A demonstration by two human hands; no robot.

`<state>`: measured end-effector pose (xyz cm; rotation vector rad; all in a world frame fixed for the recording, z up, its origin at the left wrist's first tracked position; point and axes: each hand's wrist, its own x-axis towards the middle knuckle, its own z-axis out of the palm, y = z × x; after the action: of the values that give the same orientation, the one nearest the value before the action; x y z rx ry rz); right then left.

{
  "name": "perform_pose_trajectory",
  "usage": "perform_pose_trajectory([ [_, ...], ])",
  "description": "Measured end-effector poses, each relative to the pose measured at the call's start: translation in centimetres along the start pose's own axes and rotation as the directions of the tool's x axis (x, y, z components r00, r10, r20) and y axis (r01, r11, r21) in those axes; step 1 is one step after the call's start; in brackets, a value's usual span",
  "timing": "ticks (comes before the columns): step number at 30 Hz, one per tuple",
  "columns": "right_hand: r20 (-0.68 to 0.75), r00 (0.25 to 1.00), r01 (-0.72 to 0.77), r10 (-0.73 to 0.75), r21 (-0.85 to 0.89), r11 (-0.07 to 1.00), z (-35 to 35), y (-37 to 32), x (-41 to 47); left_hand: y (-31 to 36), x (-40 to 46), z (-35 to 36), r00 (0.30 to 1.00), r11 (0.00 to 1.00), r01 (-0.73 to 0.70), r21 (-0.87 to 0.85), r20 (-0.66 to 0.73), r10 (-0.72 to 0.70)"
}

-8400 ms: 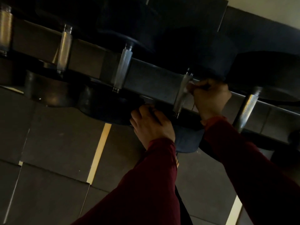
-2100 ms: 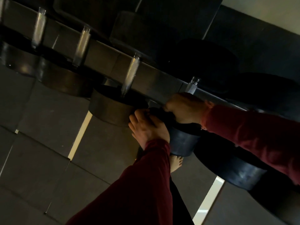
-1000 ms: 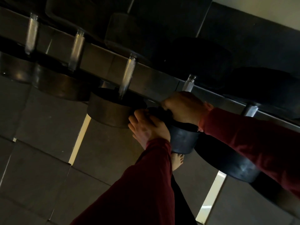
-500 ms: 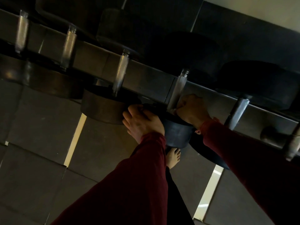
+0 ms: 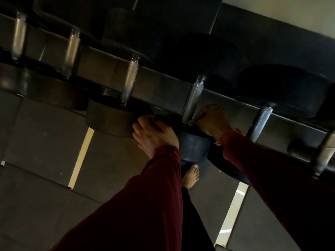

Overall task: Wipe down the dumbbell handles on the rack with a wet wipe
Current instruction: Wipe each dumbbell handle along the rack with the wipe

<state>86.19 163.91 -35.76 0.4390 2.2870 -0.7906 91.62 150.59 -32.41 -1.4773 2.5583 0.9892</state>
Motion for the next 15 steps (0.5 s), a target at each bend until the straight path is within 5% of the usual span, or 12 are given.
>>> perform_pose_trajectory([
  [4, 0.008, 1.000, 0.001, 0.000, -0.157, 0.988, 0.6, -0.5, 1.4, 0.2, -0.1, -0.1, 1.000, 1.000, 0.004, 0.004, 0.005, -0.004],
  [15, 0.069, 0.998, -0.004, 0.001, 0.035, 0.999, 0.2, 0.5, 1.4, 0.3, -0.2, -0.2, 1.000, 1.000, -0.001, 0.011, -0.007, 0.001],
])
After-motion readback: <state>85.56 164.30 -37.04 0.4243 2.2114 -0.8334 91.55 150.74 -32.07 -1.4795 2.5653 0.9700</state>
